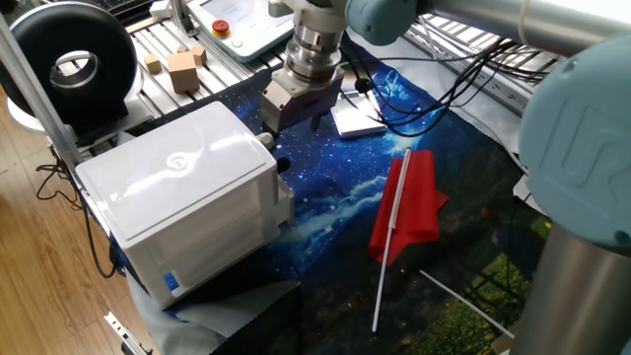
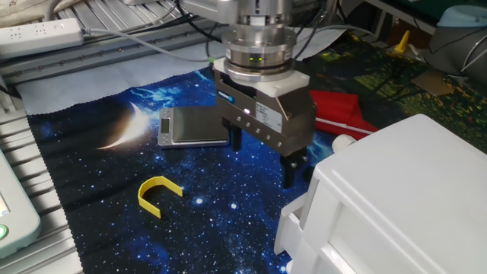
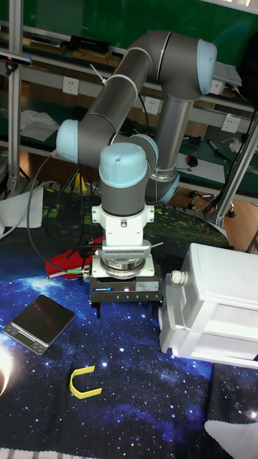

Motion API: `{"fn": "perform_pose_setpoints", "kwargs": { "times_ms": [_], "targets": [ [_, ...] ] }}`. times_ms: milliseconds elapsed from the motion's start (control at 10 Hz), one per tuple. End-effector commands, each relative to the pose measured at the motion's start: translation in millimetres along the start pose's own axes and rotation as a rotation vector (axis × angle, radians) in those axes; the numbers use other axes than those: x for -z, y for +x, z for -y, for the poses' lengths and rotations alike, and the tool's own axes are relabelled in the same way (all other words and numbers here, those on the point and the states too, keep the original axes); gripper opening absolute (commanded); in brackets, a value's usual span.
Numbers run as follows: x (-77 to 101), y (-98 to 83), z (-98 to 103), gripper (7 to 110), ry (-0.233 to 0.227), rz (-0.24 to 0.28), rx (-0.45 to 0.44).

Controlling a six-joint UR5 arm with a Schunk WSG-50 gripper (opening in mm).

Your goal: Use the gripper to push and close the drawer

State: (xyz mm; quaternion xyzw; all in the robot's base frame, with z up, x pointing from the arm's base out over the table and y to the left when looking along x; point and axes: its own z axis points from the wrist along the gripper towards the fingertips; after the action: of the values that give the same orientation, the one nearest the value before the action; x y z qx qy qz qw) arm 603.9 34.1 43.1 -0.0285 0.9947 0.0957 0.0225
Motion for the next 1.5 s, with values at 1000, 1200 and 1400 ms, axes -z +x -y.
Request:
{"fn": "perform_pose_setpoints", "kwargs": {
  "times_ms": [1000, 1200, 1400],
  "targets": [
    [13.9, -18.6, 56.3, 109, 0.153, -0.013, 0.029],
    [34.3, -1.8, 76.4, 109, 0.162, -0.034, 0.066],
    [39.9, 2.7, 82.4, 109, 0.178, -0.033, 0.074]
  ]
}}
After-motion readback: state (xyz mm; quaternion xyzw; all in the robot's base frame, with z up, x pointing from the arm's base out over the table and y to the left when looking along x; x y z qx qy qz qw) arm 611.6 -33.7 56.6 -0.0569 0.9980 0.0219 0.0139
